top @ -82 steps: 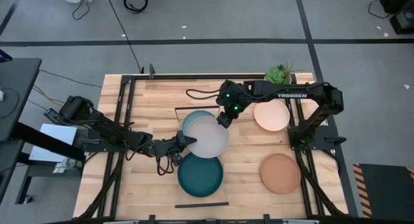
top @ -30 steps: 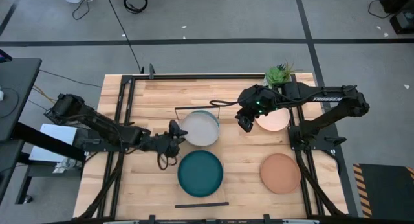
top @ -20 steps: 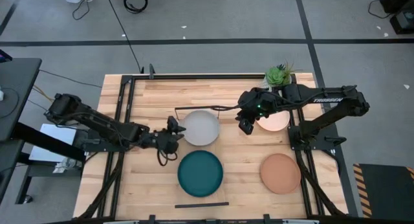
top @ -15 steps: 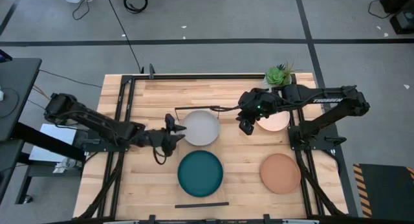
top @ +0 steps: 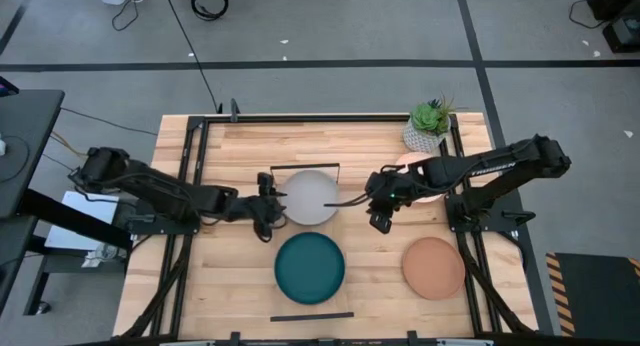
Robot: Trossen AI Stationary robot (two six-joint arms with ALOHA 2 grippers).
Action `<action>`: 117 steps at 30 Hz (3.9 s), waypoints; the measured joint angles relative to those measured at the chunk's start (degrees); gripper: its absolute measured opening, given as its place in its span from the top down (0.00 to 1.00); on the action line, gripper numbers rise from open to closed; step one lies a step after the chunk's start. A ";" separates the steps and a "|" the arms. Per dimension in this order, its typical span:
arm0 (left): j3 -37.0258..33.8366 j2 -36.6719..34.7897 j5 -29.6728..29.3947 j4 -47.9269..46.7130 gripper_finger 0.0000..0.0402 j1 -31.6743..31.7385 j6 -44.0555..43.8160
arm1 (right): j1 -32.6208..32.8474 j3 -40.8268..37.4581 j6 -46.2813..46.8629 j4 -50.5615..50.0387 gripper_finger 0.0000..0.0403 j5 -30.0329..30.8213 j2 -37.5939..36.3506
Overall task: Place and stack plates onto a shelf
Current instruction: Stack the gray plate on top of the light blue plate on the shelf, then stack the light orange plate on top of the gray plate on the shelf
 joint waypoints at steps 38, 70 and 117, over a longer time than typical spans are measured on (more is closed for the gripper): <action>0.00 -13.53 -3.15 9.29 0.53 -14.74 0.43 | 0.47 -11.04 -27.96 45.19 0.77 10.24 16.10; -5.47 -5.29 -4.87 2.51 0.53 -2.12 -19.58 | 1.77 -6.65 -24.61 30.66 0.77 10.79 11.46; -1.95 -5.87 -1.03 1.33 0.53 -7.71 -24.04 | -12.29 -21.81 2.76 -4.93 0.65 8.38 6.60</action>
